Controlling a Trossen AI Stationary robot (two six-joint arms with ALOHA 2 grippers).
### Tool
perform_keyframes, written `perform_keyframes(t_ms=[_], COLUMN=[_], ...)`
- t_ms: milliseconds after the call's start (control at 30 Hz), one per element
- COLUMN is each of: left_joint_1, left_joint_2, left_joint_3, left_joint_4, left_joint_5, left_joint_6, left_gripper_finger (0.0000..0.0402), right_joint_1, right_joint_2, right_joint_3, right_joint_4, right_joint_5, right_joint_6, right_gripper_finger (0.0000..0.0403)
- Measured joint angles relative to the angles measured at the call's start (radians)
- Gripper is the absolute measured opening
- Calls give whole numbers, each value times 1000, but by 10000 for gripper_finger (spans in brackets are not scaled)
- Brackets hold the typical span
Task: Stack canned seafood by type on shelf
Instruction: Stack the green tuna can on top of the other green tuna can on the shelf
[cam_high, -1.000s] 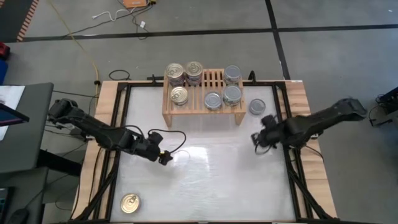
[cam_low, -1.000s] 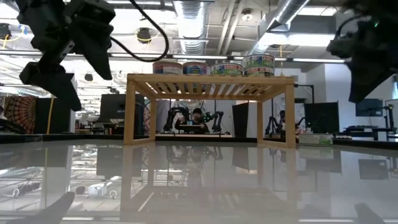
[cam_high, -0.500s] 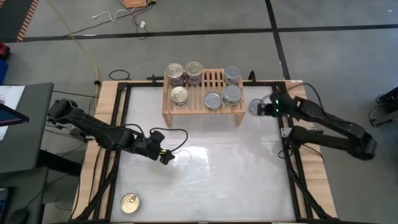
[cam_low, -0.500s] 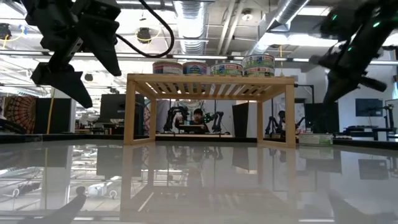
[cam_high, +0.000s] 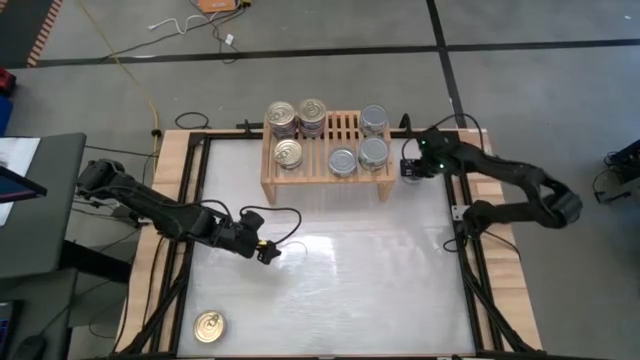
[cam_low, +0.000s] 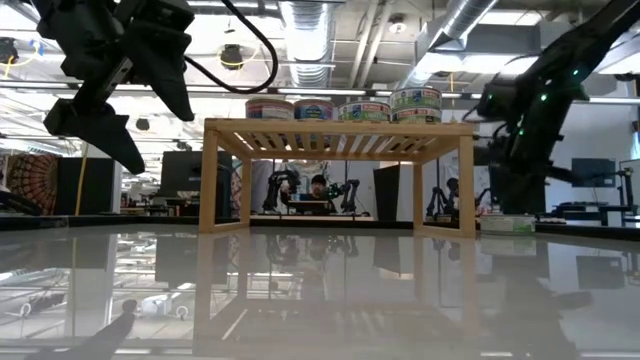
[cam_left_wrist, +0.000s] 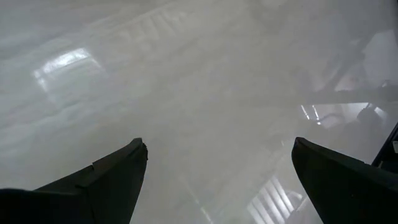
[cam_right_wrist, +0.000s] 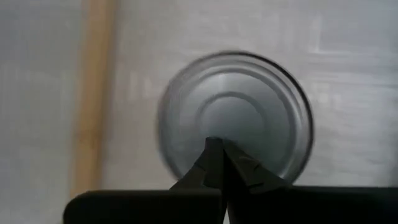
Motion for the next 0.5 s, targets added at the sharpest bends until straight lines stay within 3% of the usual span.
perform_keyframes(t_ms=[267,500], left_joint_1=[0,0], left_joint_2=[0,0], left_joint_3=[0,0], left_joint_4=[0,0], left_joint_5=[6,5], left_joint_6=[-2,43], left_gripper_finger=[383,383], right_joint_1=[13,141], right_joint_2=[106,25], right_joint_3=[9,3], right_joint_4=[-42,-259], right_joint_5=[14,4], right_joint_6=[-19,70], right_gripper_finger=[19,18])
